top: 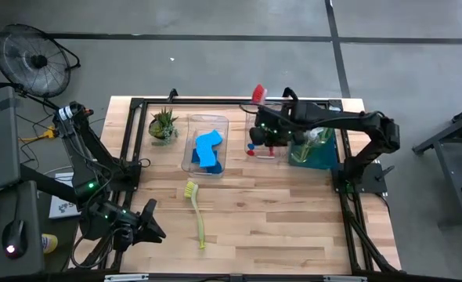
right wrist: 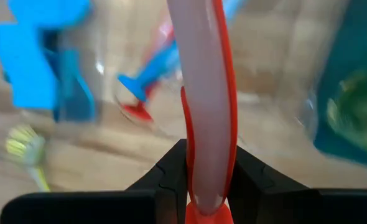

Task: Pick & Place Kitchen Sink Supplies
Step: Put the red dishwashing brush into the right transparent bin

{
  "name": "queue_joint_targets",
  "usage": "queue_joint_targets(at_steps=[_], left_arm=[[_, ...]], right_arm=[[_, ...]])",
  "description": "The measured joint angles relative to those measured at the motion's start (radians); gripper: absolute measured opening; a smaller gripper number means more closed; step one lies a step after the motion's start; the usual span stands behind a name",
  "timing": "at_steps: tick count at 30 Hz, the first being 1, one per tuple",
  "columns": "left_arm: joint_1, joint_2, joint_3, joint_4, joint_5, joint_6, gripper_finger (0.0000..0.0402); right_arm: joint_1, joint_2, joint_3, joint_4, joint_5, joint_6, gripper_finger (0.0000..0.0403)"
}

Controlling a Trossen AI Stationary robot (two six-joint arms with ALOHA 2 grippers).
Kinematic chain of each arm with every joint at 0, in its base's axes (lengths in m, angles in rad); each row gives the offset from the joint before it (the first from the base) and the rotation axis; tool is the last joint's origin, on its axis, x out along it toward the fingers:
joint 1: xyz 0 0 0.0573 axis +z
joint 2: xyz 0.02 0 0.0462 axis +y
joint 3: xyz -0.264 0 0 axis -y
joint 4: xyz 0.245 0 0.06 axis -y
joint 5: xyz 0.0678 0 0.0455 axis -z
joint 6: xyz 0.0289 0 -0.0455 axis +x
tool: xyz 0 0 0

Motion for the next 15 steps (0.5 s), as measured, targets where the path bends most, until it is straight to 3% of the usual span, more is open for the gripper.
queue_joint_targets(at_steps=[6,15], left_arm=[[0.000,0.000,0.000,0.000,0.009,-0.033,0.0095],[0.000,0.000,0.000,0.000,0.027,-0.132,0.0095]], right_arm=[[-0.064,0.001,0.000,-0.117,-0.233,-0.005,0.0069],[-0.118,0.005,0.000,-0.225,-0.414,0.000,0.0069]])
